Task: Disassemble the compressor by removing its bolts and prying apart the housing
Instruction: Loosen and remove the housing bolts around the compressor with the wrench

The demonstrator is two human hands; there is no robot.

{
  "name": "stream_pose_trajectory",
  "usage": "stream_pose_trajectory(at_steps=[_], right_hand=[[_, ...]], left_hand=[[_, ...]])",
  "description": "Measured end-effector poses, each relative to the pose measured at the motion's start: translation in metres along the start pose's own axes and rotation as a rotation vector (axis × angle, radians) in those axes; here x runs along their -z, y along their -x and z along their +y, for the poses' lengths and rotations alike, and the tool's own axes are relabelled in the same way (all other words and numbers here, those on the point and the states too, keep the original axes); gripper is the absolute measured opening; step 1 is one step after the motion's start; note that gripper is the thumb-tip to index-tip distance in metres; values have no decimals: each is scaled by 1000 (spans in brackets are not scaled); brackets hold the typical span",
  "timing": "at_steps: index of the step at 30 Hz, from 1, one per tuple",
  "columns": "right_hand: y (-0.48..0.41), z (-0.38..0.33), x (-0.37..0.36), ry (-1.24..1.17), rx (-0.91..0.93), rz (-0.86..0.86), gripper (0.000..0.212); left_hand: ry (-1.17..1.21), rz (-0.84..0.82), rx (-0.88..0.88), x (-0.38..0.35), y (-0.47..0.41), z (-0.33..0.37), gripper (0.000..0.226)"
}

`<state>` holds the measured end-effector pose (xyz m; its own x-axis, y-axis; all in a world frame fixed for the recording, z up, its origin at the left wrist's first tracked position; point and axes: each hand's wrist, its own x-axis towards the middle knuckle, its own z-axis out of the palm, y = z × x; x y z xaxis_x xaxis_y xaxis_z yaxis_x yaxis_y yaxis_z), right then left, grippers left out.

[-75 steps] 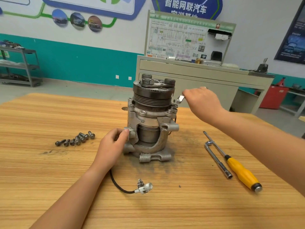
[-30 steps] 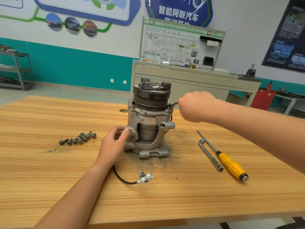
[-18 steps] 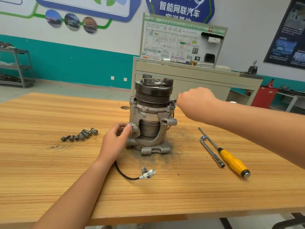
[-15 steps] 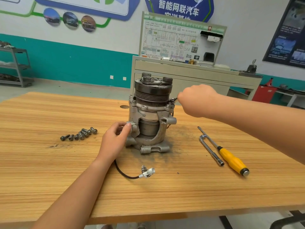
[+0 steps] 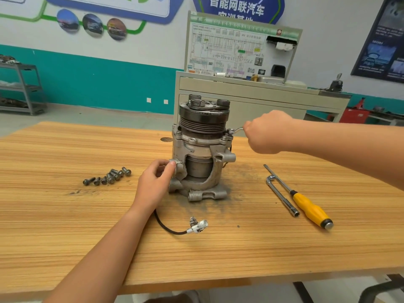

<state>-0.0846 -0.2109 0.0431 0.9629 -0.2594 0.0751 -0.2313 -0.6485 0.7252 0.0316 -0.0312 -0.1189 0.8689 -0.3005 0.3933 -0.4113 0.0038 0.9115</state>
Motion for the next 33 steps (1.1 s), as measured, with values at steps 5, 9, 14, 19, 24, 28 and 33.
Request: stream_pose_trajectory(at_steps=[5, 9, 14, 19, 24, 28, 33], right_hand=[[-18, 6, -12, 59, -31, 46, 23], [-37, 11, -34, 31, -2, 214, 33], [-66, 9, -62, -119, 9, 447, 39], [-62, 10, -60, -247, -14, 474, 34], [-23, 12, -46, -797, -320, 563, 26], [6, 3, -40, -699, -262, 295, 18], [9, -13, -37, -552, -209, 189, 18]], left_hand=[[2, 2, -2, 0, -2, -2, 17], [6, 0, 7, -2, -2, -2, 15], [-16, -19, 19, -2, -4, -5, 16], [-49, -19, 13, -2, -2, -2, 15], [-42, -19, 1, 2, 1, 3, 16], [-42, -4, -2, 2, 0, 3, 16], [-17, 24, -2, 0, 0, 2, 16]])
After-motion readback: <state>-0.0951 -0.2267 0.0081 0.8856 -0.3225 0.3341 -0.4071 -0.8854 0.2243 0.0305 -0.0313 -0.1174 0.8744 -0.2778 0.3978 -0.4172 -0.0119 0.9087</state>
